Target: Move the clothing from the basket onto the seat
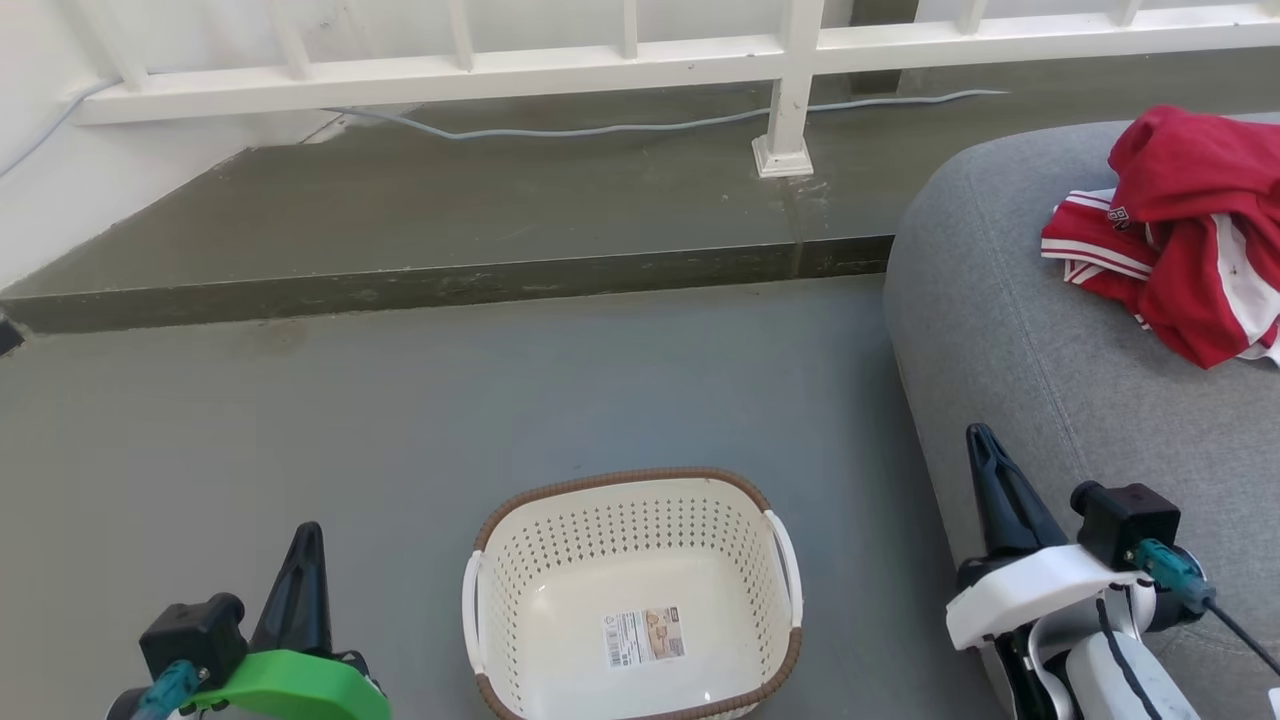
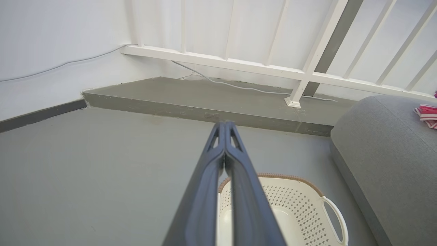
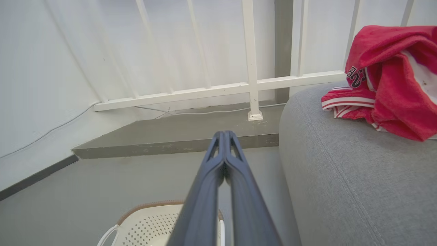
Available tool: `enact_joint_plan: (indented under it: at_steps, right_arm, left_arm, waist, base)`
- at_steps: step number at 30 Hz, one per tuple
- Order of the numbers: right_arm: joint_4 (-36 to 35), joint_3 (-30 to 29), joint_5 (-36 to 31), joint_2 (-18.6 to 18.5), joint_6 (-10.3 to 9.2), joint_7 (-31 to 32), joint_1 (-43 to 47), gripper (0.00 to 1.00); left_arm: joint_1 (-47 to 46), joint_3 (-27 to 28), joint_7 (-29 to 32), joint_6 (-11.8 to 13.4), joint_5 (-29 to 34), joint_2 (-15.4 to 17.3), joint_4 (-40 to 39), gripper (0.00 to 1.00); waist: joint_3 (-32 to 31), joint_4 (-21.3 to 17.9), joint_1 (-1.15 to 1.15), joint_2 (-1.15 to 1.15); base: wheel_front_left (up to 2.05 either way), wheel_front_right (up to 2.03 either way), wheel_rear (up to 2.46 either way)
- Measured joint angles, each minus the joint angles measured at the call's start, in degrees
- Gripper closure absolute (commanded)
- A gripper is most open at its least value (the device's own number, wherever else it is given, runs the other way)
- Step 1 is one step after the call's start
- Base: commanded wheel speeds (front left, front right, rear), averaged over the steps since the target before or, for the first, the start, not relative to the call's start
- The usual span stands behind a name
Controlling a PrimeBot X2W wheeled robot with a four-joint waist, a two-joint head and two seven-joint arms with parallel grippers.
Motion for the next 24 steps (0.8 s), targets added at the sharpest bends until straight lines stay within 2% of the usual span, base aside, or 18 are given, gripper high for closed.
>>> enact_joint_plan:
  at_steps: [9,13,24]
  right_arm:
    - [0.0,-1.2,7.4,0.1,0.48,1.4,0.0,1.00]
    - [0.0,-2.0,13.3,0.3,0.55,2.6,0.0,1.00]
    - [0.0,-3.6,20.9,0.4,1.07,4.9,0.0,1.00]
  left_arm:
    - [0.0,1.4,1.4,-1.3,-6.9,-0.4,0.1,1.00]
    - [0.0,2.2,2.4,-1.7,-10.1,-1.3,0.2,1.00]
    - [0.0,3.9,4.3,-2.9,-16.7,-1.7,0.6,1.00]
  waist:
    - [-0.1,-0.1,0.00,0.00]
    - [-0.1,-0.1,0.00,0.00]
    - [-0.2,-0.2,0.00,0.00]
  base:
    - [0.00,0.00,0.00]
    - [0.00,0.00,0.00]
    - [0.00,0.00,0.00]
